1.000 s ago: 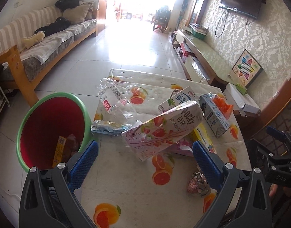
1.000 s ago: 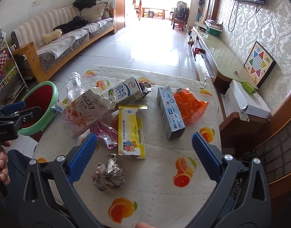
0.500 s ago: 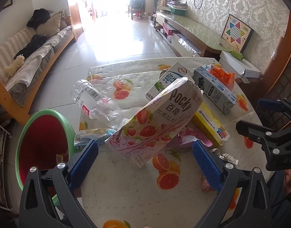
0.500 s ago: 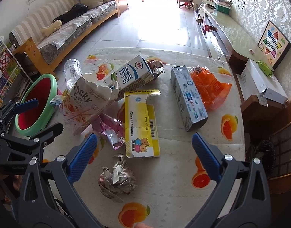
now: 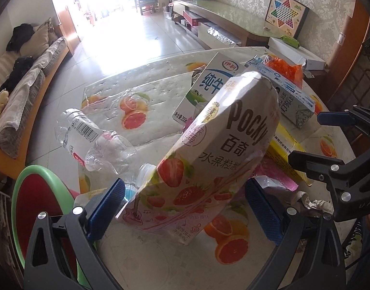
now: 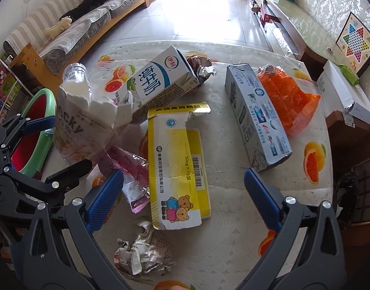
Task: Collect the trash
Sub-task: 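Grasp the Pocky bag with the left gripper while the right grasps a yellow-white carton, then carry the Pocky bag and yellow carton over the red bin and release both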
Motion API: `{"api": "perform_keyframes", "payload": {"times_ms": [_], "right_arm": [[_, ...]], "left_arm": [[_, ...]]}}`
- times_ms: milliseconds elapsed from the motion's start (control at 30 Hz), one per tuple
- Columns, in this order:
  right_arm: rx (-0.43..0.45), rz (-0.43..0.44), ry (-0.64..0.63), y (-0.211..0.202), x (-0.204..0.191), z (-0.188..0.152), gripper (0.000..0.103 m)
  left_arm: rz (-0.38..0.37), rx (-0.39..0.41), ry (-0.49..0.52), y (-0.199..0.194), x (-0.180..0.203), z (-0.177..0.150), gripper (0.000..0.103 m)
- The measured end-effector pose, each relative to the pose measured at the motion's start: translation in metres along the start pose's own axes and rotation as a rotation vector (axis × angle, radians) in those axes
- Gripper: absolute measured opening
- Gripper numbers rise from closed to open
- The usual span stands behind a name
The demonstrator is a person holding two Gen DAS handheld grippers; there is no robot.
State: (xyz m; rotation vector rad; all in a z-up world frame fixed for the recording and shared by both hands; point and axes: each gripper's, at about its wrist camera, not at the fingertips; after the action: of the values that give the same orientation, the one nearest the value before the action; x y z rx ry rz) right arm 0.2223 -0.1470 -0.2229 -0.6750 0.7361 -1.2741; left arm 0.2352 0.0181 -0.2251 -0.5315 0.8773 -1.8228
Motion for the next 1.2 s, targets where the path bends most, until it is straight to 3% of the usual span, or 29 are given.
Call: {"api": "perform_keyframes", "payload": {"times_ms": [233, 433, 533, 767, 1200], "right_arm": [[-0.038, 0.018, -0.005, 0.021, 0.002, 0.002, 0.098], [-0.064, 0.030, -0.022, 0.036, 0.000, 0.002, 0.097], [-0.087, 0.032, -0.026, 0.044, -0.001, 0.002, 0.086], [-0.119, 0.057, -0.015, 0.050, 0.002, -0.005, 0.042], [-0.022, 0.069, 0.014, -0.002, 0.011, -0.001, 0.041]], "left_arm": [[-0.009, -0.028, 0.010, 0.014, -0.006, -0.005, 0.094], [-0.011, -0.027, -0.042, 0.017, -0.015, -0.008, 0.085], [-0.015, -0.024, -0.061, 0.018, -0.018, -0.008, 0.082], [-0.020, -0.017, -0.088, 0.013, -0.022, -0.006, 0.080], [-0.006, 0.093, -0.151, -0.035, -0.031, 0.005, 0.079]]}}
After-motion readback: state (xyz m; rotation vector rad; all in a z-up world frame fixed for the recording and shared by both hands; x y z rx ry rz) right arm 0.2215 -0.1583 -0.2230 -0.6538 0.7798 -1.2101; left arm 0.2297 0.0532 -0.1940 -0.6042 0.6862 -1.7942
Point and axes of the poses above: each gripper's, at about its wrist camera, not at the fingertips, and y roughly the way its jaws point, x to its right, z to its top, and after that the axes turned 11 degrees about x, right-handed
